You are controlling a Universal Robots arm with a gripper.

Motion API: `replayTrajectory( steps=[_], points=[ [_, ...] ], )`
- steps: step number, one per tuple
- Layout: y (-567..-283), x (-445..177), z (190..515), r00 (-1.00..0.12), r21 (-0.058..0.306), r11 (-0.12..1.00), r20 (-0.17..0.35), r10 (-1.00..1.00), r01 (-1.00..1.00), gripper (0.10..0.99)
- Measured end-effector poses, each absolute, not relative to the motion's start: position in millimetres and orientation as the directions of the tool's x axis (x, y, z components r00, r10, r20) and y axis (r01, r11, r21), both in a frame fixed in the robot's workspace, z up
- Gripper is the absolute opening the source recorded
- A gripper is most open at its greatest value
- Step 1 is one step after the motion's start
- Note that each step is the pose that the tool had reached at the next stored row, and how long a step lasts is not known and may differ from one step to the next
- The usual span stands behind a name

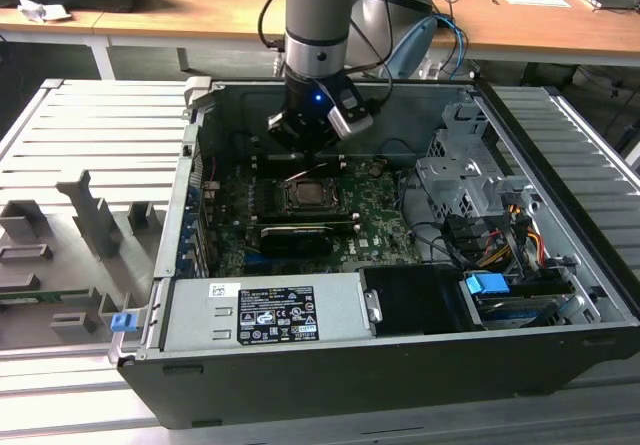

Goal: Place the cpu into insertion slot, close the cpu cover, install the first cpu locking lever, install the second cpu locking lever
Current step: 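Install the first cpu locking lever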

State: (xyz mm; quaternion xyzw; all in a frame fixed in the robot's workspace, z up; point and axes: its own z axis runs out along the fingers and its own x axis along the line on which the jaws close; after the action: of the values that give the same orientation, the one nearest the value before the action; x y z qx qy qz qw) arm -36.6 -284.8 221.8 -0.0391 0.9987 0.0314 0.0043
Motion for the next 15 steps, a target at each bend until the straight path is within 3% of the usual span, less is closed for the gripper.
replayTrajectory(
  steps=[15],
  points=[
    [-283,-22,213,-0.997,0.062,0.995,-0.011,-0.08,-0.081,0.106]
  ],
)
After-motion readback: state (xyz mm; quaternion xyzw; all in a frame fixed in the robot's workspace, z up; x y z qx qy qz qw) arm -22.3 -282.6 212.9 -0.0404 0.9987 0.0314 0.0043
